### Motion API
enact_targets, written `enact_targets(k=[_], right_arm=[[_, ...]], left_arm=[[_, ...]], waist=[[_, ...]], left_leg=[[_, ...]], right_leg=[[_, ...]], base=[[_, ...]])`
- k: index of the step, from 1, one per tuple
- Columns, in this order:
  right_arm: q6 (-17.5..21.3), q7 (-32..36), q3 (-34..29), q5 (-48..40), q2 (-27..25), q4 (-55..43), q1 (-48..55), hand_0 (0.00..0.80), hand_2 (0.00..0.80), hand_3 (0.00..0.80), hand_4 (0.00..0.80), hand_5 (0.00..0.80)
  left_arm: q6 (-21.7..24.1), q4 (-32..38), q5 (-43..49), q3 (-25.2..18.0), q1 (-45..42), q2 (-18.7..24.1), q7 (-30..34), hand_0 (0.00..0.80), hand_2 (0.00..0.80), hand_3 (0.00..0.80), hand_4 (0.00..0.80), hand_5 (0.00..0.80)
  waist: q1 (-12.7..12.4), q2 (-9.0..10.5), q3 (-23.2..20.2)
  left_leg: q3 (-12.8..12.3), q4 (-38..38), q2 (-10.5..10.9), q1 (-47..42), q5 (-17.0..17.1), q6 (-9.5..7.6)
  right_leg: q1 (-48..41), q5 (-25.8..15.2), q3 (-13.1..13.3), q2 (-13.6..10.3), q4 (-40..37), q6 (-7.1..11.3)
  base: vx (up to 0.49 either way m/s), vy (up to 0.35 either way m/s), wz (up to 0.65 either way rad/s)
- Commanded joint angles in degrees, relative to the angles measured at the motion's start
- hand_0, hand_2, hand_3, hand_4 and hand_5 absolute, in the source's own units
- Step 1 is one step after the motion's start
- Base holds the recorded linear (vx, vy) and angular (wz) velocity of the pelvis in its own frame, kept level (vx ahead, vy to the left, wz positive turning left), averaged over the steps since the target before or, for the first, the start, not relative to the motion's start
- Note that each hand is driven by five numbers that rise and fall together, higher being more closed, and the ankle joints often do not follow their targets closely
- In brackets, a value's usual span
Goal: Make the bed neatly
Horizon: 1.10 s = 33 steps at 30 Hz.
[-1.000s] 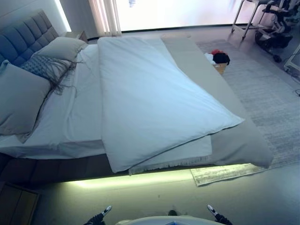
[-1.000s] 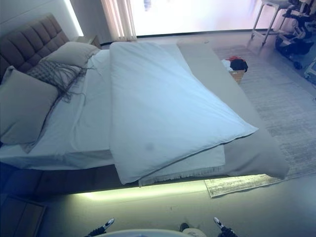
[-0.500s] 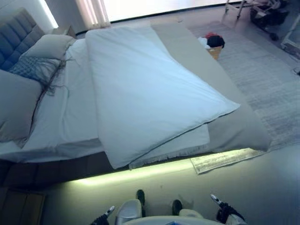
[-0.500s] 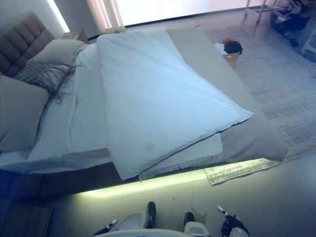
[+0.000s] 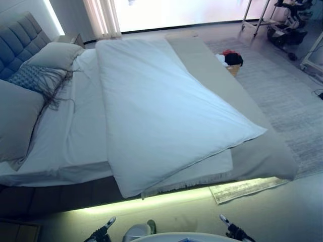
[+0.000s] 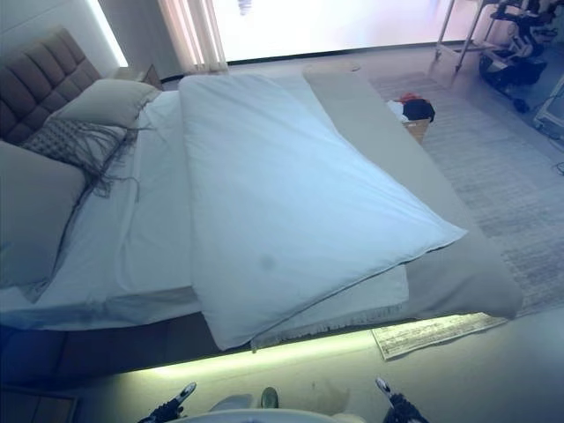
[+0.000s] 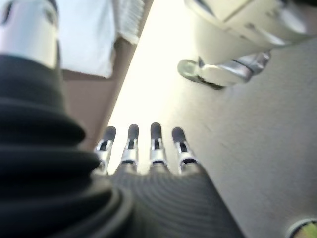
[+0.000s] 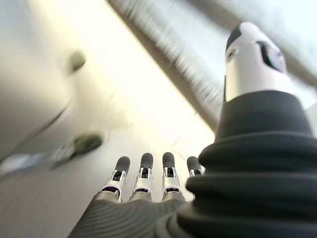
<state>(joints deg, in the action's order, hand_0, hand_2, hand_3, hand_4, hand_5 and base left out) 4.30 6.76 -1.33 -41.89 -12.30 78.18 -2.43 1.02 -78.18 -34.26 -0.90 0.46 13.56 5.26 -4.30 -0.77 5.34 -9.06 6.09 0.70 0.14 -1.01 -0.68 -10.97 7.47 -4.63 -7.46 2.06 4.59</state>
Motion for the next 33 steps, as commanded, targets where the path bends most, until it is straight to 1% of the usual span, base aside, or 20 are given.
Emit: enact_targets(k=[1,2,3,4,6,7,8,9,10,12,15,18,22,24,26,30,33], right_arm=[[-0.05,4.84,-0.81,-5.24,-0.55,-3.84,-2.11,0.0,0.0,0.0,0.0,0.0],[-0.59,6.04,-0.73,-6.21,-0.69,-4.21,-2.25,0.0,0.0,0.0,0.0,0.0],[-0.94,7.06,-0.6,-7.05,-0.88,-4.37,-2.51,0.0,0.0,0.0,0.0,0.0],[-1.28,7.91,-0.22,-8.4,-1.16,-4.53,-3.07,0.0,0.0,0.0,0.0,0.0],[-1.22,8.41,0.66,-10.54,-1.82,-4.49,-4.57,0.0,0.0,0.0,0.0,0.0],[-0.71,8.52,1.17,-12.55,-2.28,-4.45,-6.21,0.0,0.0,0.0,0.0,0.0],[-0.44,8.13,1.53,-14.1,-2.6,-4.44,-7.89,0.0,0.0,0.0,0.0,0.0],[-0.39,7.38,1.73,-15.46,-2.79,-4.44,-10.07,0.0,0.0,0.0,0.0,0.0],[-0.57,6.36,1.86,-16.35,-2.81,-4.59,-11.89,0.0,0.0,0.0,0.0,0.0],[0.02,4.43,1.76,-16.7,-2.55,-4.8,-13.76,0.0,0.0,0.0,0.0,0.0],[1.03,3.57,1.72,-18.48,-2.86,-5.27,-15.84,0.0,0.0,0.0,0.0,0.0],[0.81,3.31,1.69,-19.98,-3.97,-6.3,-18.78,0.0,0.0,0.0,0.0,0.0],[-0.55,3.48,1.93,-21.72,-5.66,-6.44,-22.83,0.0,0.0,0.0,0.0,0.0],[-1.05,3.5,2.23,-23.12,-6.69,-6.14,-25.49,0.0,0.0,0.0,0.0,0.0],[-1.97,2.99,2.36,-23.88,-7.39,-6.14,-27.38,0.0,0.0,0.0,0.0,0.0],[-3.48,1.9,2.54,-24.76,-10.02,-6.2,-30.69,0.0,0.0,0.0,0.0,0.0],[-3.84,2.84,2.63,-25.69,-12.09,-6.24,-32.27,0.0,0.0,0.0,0.0,0.0]], left_arm=[[1.31,0.22,4.62,3.17,1.8,2.19,2.38,0.0,0.0,0.0,0.0,0.0],[1.03,0.37,5.29,3.78,2.06,2.5,2.98,0.0,0.0,0.0,0.0,0.0],[0.7,0.42,5.87,4.32,2.42,2.71,3.4,0.0,0.0,0.0,0.0,0.0],[0.65,0.61,5.69,5.39,2.88,2.93,3.76,0.0,0.0,0.0,0.0,0.0],[1.12,1.07,3.61,7.28,4.26,2.94,3.75,0.0,0.0,0.0,0.0,0.0],[1.81,1.56,2.38,8.42,5.66,2.73,3.84,0.0,0.0,0.0,0.0,0.0],[2.54,1.97,1.56,8.94,6.88,2.5,3.91,0.0,0.0,0.0,0.0,0.0],[3.19,2.38,0.73,9.29,8.05,2.14,3.98,0.0,0.0,0.0,0.0,0.0],[3.55,2.77,0.01,9.57,8.83,1.58,3.94,0.0,0.0,0.0,0.0,0.0],[4.4,3.54,-1.71,10.02,9.44,0.46,4.37,0.0,0.0,0.0,0.0,0.0],[5.66,4.42,-5.2,10.85,10.55,-0.46,5.61,0.0,0.0,0.0,0.0,0.0],[5.45,5.73,-10.94,10.71,12.87,-0.59,7.49,0.0,0.0,0.0,0.0,0.0],[5.81,7.71,-17.61,10.75,15.94,-0.67,9.39,0.0,0.0,0.0,0.0,0.0],[6.14,9.22,-19.63,11.33,17.77,-0.38,9.69,0.0,0.0,0.0,0.0,0.0],[6.13,10.92,-21.01,11.7,19.05,-0.15,9.29,0.0,0.0,0.0,0.0,0.0],[6.4,14.58,-24.24,12.74,20.85,0.43,8.98,0.0,0.0,0.0,0.0,0.0],[6.62,17.52,-26.25,13.93,20.88,0.63,9.06,0.0,0.0,0.0,0.0,0.0]], waist=[[-0.89,0.73,-0.43],[-0.23,0.3,-0.09],[0.31,0.17,0.27],[1.17,-0.26,0.97],[2.48,-0.97,2.45],[3.34,-1.14,3.64],[3.79,-1.42,4.91],[3.81,-1.74,6.12],[3.52,-1.57,6.88],[3.02,-1.2,7.65],[2.46,-0.92,9.23],[2.09,-0.64,10.82],[1.88,-0.91,13.11],[1.67,-1.19,14.28],[1.51,-1.43,14.93],[1.25,-2.53,16.01],[1.06,-3.55,16.52]], left_leg=[[1.97,-1.13,-1.19,7.48,7.08,0.39],[2.18,-1.66,-1.09,5.99,6.66,-0.01],[2.37,-2.11,-0.88,4.81,6.32,-0.18],[2.78,-2.88,-1.01,2.87,6.09,0.01],[4.28,-3.69,-1.0,1.15,5.59,0.54],[5.13,-3.73,-0.33,1.26,4.65,0.55],[5.47,-3.16,-0.01,2.23,4.05,0.41],[5.45,-1.74,-0.04,4.34,3.85,0.37],[5.3,0.22,0.11,6.6,3.66,0.49],[4.7,3.42,0.24,9.77,3.34,0.93],[5.35,6.44,0.27,13.69,3.19,1.54],[6.17,9.02,0.34,17.76,2.84,1.88],[6.48,13.84,0.46,23.11,1.27,1.53],[6.29,17.91,0.5,26.65,-0.55,1.36],[6.21,20.61,0.58,29.44,-1.59,1.11],[5.62,25.22,0.73,35.19,-3.02,0.67],[5.2,28.39,0.66,39.01,-3.73,0.18]], right_leg=[[-1.33,-8.0,-1.07,-3.1,14.75,3.23],[3.0,-10.14,-1.07,-3.37,17.92,3.21],[6.15,-10.82,-1.14,-3.61,19.36,3.0],[10.38,-11.22,-1.79,-3.08,17.94,2.28],[15.14,-9.79,-2.37,-1.58,12.77,1.16],[19.21,-11.71,-1.95,-1.25,9.09,1.44],[21.95,-12.8,-1.45,-1.09,8.36,1.67],[23.64,-12.51,-0.86,-0.78,9.39,1.45],[23.67,-12.21,-0.57,-0.68,9.46,1.15],[23.47,-11.71,-1.37,-0.89,9.3,0.86],[25.12,-11.06,-2.01,-1.21,10.17,0.33],[28.52,-9.99,-2.99,-1.77,12.87,-0.08],[34.29,-7.94,-3.78,-2.28,19.06,-1.01],[37.82,-6.24,-3.76,-2.5,23.37,-1.33],[40.53,-5.3,-3.68,-2.62,26.23,-1.49],[46.69,-3.55,-3.17,-2.87,32.5,-1.73],[51.03,-2.71,-2.43,-2.94,36.71,-2.01]], base=[[0.171,0.081,0.06],[0.176,0.052,0.1],[0.173,-0.006,0.09],[0.124,-0.073,0.08],[0.002,-0.159,0.23],[-0.14,-0.22,0.41],[-0.277,-0.212,0.39],[-0.289,-0.166,0.38],[-0.254,-0.144,0.59],[-0.115,-0.133,0.67],[-0.108,-0.085,0.24],[-0.161,-0.054,0.02],[-0.148,0.01,0.06],[-0.148,0.026,0.09],[-0.141,0.028,0.1],[-0.135,0.056,0.09],[-0.101,0.073,0.01]])
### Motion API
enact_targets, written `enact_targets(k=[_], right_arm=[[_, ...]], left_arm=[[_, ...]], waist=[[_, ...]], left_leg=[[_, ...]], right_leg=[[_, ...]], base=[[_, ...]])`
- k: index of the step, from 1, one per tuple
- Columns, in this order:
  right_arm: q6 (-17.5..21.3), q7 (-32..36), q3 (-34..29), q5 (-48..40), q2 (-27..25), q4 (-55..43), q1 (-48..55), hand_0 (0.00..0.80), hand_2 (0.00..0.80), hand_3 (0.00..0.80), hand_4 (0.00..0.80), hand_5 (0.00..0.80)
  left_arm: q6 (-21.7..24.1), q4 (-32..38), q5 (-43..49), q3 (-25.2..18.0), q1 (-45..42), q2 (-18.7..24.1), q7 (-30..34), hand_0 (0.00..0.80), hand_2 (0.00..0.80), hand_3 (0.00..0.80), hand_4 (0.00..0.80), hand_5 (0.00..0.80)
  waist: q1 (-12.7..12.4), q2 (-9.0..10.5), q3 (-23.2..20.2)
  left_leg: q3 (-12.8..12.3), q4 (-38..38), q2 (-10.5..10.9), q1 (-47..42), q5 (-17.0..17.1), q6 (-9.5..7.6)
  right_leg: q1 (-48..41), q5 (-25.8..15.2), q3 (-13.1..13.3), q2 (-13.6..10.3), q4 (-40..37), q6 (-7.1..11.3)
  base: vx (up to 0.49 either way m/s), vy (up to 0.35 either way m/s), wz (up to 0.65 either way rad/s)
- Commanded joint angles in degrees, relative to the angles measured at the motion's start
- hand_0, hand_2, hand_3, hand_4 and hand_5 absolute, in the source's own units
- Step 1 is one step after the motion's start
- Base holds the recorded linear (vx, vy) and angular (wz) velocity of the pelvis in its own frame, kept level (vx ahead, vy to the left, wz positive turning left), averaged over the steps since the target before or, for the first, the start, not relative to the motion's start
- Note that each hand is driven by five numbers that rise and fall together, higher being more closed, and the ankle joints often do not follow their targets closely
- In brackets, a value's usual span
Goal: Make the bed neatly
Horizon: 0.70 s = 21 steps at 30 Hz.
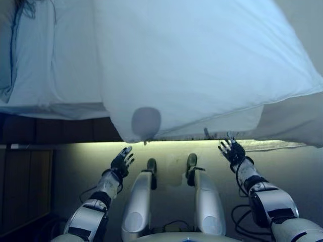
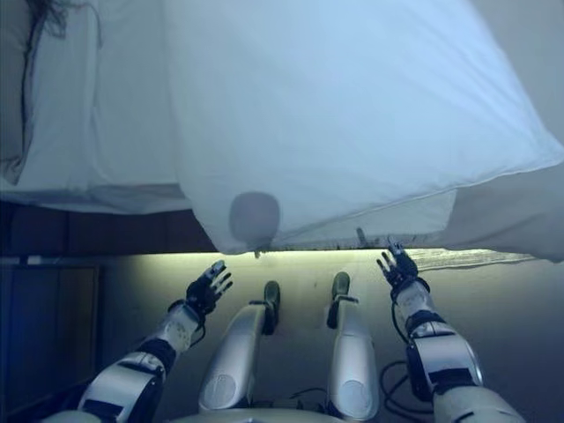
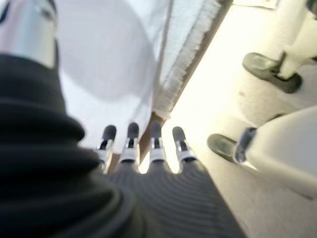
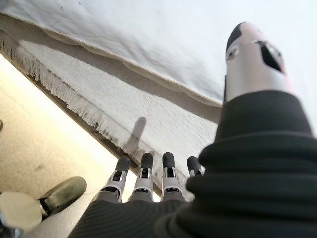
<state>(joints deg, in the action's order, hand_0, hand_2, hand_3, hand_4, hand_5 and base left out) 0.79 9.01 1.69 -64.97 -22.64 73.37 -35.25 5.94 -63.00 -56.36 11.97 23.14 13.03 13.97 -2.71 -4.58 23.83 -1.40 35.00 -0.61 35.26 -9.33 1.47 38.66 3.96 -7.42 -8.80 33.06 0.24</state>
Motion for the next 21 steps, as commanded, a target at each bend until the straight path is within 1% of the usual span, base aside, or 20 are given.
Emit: enact_targets(k=[1,2,7,11,13,18,21], right_arm=[[-0.28,0.68,-0.36,-2.81,-2.41,-1.68,-0.06,0.0,0.0,0.0,0.0,0.0],[-0.35,0.72,-0.21,-2.81,-2.92,-1.77,-0.6,0.0,0.0,0.0,0.0,0.0],[-0.2,0.97,-0.21,-2.06,-5.61,-2.97,-2.8,0.0,0.0,0.0,0.0,0.0],[-0.45,0.94,0.15,-1.37,-7.93,-3.5,-5.07,0.0,0.0,0.0,0.0,0.0],[-0.16,0.76,0.4,-1.16,-8.88,-3.59,-6.29,0.0,0.0,0.0,0.0,0.0],[0.43,0.05,0.87,-1.23,-10.8,-3.94,-8.67,0.0,0.0,0.0,0.0,0.0],[0.51,0.24,1.07,-1.21,-11.88,-4.06,-9.89,0.0,0.0,0.0,0.0,0.0]], left_arm=[[1.72,3.52,-4.83,1.54,-1.85,1.25,0.01,0.0,0.0,0.0,0.0,0.0],[1.71,4.29,-5.44,1.9,-1.85,1.34,-0.32,0.0,0.0,0.0,0.0,0.0],[1.47,8.6,-7.86,2.67,-2.99,2.09,-1.1,0.0,0.0,0.0,0.0,0.0],[1.5,11.08,-9.7,3.13,-3.59,2.91,-1.07,0.0,0.0,0.0,0.0,0.0],[2.29,11.88,-10.36,3.35,-4.12,3.23,-0.47,0.0,0.0,0.0,0.0,0.0],[2.92,14.37,-11.6,3.1,-5.65,4.35,-0.22,0.0,0.0,0.0,0.0,0.0],[3.46,15.09,-11.43,2.7,-6.56,4.73,0.02,0.0,0.0,0.0,0.0,0.0]], waist=[[-0.58,-0.05,-1.78],[-0.69,-0.26,-1.86],[-1.11,-1.05,-0.78],[-1.5,-1.45,-0.04],[-1.68,-1.77,0.33],[-2.27,-2.46,1.42],[-2.49,-2.7,1.92]], left_leg=[[-2.53,0.58,2.0,5.18,4.29,-2.17],[-2.1,2.32,2.1,6.03,2.26,-1.99],[-2.04,7.98,1.51,11.4,0.66,-2.56],[-1.89,10.48,1.29,14.68,0.48,-2.76],[-1.71,11.48,1.21,16.19,0.51,-2.72],[-1.09,14.17,1.46,19.26,0.33,-2.85],[-0.98,15.31,1.2,20.41,0.14,-2.89]], right_leg=[[2.85,1.02,0.59,-1.59,6.95,2.26],[3.75,2.99,1.35,-1.4,9.06,2.74],[9.08,4.51,2.3,-1.19,15.42,2.18],[12.05,4.55,2.7,-1.06,17.77,1.85],[13.57,4.51,2.96,-0.9,18.94,1.66],[16.42,4.57,3.25,-0.73,21.41,1.25],[17.54,4.77,3.14,-0.77,22.52,0.96]], base=[[-0.002,0.073,0.08],[-0.002,0.072,0.05],[-0.02,0.045,0.0],[-0.014,0.007,-0.06],[-0.002,-0.013,0.02],[0.004,-0.034,0.05],[0.018,-0.038,0.03]])
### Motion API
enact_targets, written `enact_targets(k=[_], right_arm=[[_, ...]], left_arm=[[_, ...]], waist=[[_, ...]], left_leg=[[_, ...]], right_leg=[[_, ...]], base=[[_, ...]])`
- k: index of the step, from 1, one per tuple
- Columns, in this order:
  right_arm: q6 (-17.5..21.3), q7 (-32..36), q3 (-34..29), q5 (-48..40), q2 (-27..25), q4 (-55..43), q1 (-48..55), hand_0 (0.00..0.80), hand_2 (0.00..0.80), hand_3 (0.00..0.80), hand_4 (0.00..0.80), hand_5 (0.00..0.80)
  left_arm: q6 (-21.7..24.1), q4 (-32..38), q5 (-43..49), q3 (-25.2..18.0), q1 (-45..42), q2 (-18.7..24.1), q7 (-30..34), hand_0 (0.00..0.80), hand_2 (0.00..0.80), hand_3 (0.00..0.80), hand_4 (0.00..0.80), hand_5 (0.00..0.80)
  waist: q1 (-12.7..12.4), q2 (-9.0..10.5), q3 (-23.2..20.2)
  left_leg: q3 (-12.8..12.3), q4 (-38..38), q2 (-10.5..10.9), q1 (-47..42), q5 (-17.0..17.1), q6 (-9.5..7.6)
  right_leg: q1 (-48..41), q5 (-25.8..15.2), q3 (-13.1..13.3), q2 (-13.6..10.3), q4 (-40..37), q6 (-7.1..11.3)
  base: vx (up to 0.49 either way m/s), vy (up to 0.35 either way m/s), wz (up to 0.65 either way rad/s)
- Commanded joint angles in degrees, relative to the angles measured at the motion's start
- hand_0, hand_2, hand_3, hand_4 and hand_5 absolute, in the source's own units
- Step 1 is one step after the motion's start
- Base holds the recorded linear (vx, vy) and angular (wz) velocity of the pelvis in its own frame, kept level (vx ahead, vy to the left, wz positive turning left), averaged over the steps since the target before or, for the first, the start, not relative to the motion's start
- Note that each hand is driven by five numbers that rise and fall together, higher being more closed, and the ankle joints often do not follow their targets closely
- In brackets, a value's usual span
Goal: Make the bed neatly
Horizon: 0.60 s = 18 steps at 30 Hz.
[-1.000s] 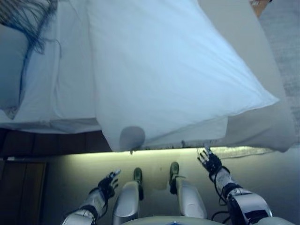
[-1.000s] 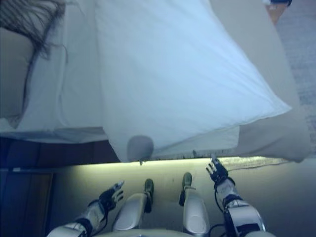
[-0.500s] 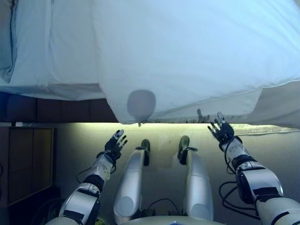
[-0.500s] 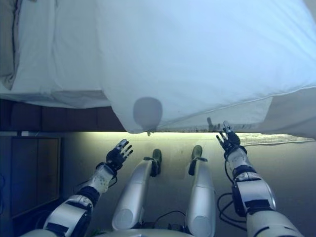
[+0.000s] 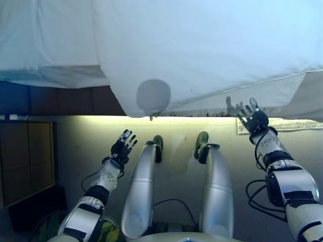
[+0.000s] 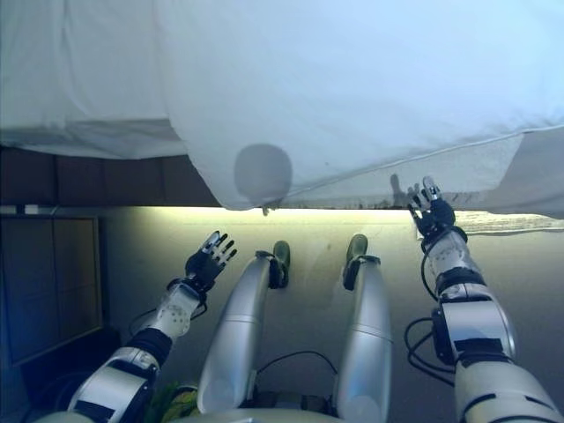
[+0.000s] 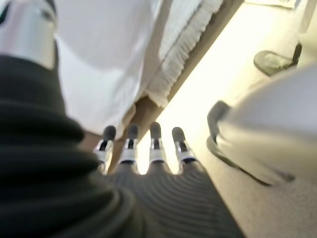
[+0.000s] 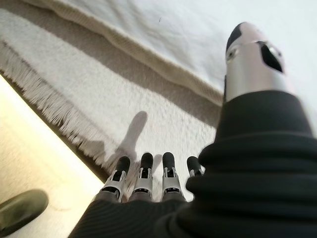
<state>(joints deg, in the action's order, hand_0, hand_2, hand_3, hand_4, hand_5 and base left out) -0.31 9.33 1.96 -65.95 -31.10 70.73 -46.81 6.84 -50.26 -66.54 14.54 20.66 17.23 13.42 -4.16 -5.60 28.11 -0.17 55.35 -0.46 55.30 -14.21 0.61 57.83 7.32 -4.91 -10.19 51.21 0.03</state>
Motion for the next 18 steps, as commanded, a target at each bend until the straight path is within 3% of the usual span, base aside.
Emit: enact_targets(k=[1,18], right_arm=[[1.62,0.06,0.79,-0.19,-3.78,-1.53,1.21,0.0,0.0,0.0,0.0,0.0],[0.22,0.72,2.4,2.19,-11.04,-2.39,-8.74,0.0,0.0,0.0,0.0,0.0]], left_arm=[[2.77,2.55,-1.45,0.09,-4.45,0.6,0.73,0.0,0.0,0.0,0.0,0.0],[5.44,5.49,-2.22,-0.32,-10.59,1.9,4.86,0.0,0.0,0.0,0.0,0.0]], waist=[[-1.07,-1.76,-2.2],[-2.29,-2.89,-0.28]], left_leg=[[-2.25,-4.69,0.83,0.6,4.94,-1.99],[-2.08,-0.2,0.42,3.1,4.76,-1.82]], right_leg=[[-1.42,1.55,0.55,0.61,4.77,1.01],[0.97,2.32,-0.2,0.42,9.48,-0.14]], base=[[0.031,-0.024,0.03],[0.036,-0.006,0.0]])
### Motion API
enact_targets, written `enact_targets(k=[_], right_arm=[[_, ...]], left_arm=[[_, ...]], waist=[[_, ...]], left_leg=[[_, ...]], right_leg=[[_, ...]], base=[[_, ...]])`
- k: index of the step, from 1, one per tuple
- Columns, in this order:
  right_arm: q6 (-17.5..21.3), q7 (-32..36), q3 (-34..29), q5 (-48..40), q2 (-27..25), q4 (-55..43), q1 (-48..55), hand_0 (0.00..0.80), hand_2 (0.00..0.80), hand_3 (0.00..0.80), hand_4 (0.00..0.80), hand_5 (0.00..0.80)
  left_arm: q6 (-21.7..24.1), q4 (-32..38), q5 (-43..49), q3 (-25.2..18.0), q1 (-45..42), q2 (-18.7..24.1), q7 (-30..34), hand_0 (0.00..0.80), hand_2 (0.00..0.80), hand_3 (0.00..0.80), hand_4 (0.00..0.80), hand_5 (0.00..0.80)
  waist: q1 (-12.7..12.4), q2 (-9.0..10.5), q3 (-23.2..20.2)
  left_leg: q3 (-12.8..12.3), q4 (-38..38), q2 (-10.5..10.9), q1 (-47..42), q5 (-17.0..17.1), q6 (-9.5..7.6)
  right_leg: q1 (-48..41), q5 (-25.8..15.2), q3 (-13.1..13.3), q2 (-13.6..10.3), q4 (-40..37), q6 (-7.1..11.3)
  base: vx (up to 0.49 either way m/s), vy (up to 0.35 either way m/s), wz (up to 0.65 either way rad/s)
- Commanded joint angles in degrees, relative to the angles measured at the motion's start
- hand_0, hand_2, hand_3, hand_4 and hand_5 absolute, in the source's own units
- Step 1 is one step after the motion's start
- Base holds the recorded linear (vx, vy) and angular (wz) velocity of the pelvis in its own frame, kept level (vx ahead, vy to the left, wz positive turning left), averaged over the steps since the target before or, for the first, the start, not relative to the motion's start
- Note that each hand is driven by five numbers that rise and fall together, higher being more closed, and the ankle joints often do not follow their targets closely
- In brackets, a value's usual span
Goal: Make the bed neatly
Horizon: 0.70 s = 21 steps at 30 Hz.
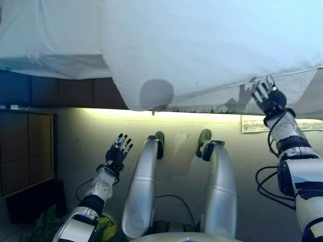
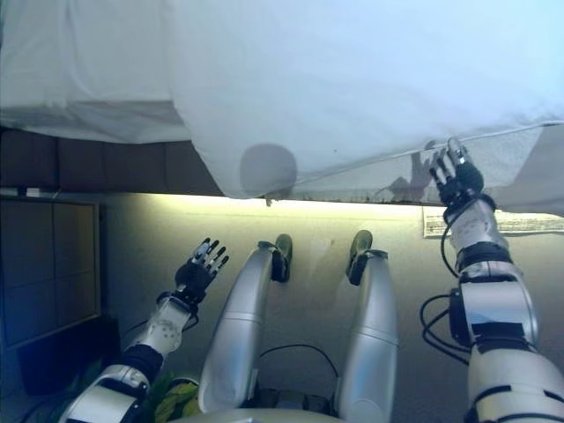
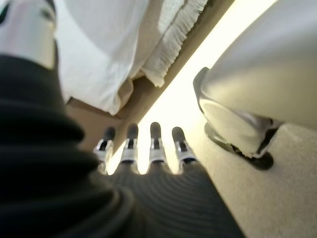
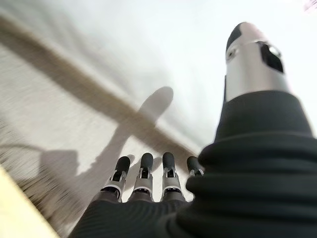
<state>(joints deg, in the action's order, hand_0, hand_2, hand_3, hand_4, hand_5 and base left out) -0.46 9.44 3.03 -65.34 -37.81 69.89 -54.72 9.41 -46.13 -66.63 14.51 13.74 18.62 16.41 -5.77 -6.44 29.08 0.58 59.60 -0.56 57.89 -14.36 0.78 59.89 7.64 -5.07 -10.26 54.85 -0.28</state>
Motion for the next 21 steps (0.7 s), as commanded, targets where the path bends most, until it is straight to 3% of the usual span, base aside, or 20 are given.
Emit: enact_targets(k=[1,18,19,20,21], right_arm=[[0.43,0.63,1.68,1.51,-4.53,-1.5,-1.47,0.0,0.0,0.0,0.0,0.0],[-0.03,2.58,4.79,2.91,-6.73,-5.42,-9.49,0.0,0.0,0.0,0.0,0.0],[0.42,2.71,4.81,3.48,-6.66,-5.54,-9.14,0.169,0.169,0.169,0.169,0.169],[0.7,2.77,4.83,4.07,-6.61,-5.7,-8.83,0.8,0.8,0.8,0.8,0.8],[0.81,3.11,4.87,4.89,-6.42,-5.97,-8.39,0.8,0.8,0.8,0.8,0.8]], left_arm=[[2.99,1.42,-2.26,-0.35,-3.75,0.58,1.93,0.0,0.0,0.0,0.0,0.0],[2.75,4.88,-0.98,-0.52,-7.51,2.24,4.06,0.0,0.0,0.0,0.0,0.0],[2.72,4.88,-0.36,-0.33,-7.66,2.22,4.04,0.0,0.0,0.0,0.0,0.0],[2.54,4.98,0.07,-0.23,-7.78,2.2,4.23,0.0,0.0,0.0,0.0,0.0],[2.37,5.04,0.6,-0.09,-7.93,2.19,4.51,0.0,0.0,0.0,0.0,0.0]], waist=[[-0.75,-2.09,-1.17],[-2.01,-2.23,-0.47],[-2.04,-2.08,-0.55],[-2.06,-1.98,-0.56],[-2.07,-1.87,-0.63]], left_leg=[[-2.82,-4.29,0.49,0.67,4.89,-1.95],[-2.84,-6.91,-0.2,-3.48,5.88,-0.74],[-2.85,-7.51,-0.2,-4.47,6.1,-0.7],[-2.86,-7.99,-0.22,-5.26,6.27,-0.68],[-2.89,-8.41,-0.27,-6.02,6.42,-0.65]], right_leg=[[-0.92,2.06,-0.08,0.44,6.03,0.16],[-4.72,2.09,-0.83,0.3,4.68,0.49],[-5.75,2.03,-0.99,0.27,4.13,0.56],[-6.53,1.94,-1.1,0.24,3.71,0.62],[-7.28,1.84,-1.2,0.21,3.32,0.7]], base=[[0.0,0.0,0.0],[0.012,-0.002,0.02],[0.032,0.007,0.0],[0.041,0.009,0.0],[0.037,0.005,-0.01]])
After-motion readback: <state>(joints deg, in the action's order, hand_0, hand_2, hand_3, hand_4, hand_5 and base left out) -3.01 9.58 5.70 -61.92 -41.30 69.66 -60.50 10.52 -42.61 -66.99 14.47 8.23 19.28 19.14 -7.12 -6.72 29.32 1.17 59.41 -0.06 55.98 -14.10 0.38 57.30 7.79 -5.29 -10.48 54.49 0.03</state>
